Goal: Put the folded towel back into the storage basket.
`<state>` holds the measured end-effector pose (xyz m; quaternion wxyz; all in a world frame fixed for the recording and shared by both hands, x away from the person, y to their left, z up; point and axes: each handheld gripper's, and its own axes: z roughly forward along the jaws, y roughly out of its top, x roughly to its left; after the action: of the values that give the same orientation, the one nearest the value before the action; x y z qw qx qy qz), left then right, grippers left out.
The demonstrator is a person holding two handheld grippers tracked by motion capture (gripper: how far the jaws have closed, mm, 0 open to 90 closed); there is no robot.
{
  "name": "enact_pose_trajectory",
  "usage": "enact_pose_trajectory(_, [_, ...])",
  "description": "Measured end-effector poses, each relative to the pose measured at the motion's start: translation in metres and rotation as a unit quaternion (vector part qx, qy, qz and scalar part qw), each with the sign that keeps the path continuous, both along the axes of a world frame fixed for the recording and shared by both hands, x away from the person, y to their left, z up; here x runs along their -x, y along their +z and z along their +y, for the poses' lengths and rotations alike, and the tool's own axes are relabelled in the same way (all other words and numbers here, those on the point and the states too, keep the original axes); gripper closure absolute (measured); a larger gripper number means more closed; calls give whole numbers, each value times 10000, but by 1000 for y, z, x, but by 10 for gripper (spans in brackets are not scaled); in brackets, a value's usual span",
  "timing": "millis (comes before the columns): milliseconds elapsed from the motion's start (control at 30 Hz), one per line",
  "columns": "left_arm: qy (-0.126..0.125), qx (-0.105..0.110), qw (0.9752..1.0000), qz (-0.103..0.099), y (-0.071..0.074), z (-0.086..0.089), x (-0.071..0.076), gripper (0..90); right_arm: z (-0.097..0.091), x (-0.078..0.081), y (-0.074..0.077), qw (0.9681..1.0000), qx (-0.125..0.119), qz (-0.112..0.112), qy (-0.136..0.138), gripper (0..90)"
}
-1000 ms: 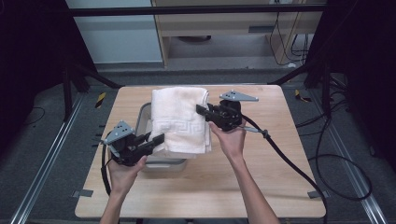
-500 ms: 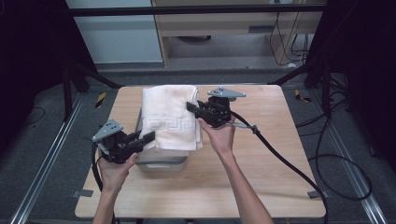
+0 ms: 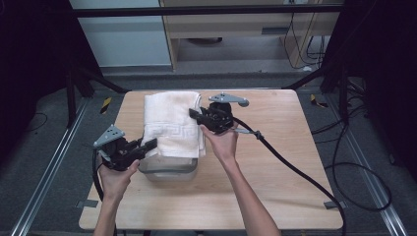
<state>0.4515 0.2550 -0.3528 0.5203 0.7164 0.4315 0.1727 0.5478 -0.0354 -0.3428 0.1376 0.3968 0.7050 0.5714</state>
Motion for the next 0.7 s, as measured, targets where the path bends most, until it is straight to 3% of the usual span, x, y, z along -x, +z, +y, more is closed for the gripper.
enact_pose_trajectory(367, [82, -128, 9998, 161, -15, 9, -10, 676, 13, -9, -18, 9999, 58, 135, -28, 696])
enact_pose_trajectory(700, [162, -255, 9990, 316, -29, 11, -17, 676, 21, -15, -33, 9995, 255, 179, -97, 695])
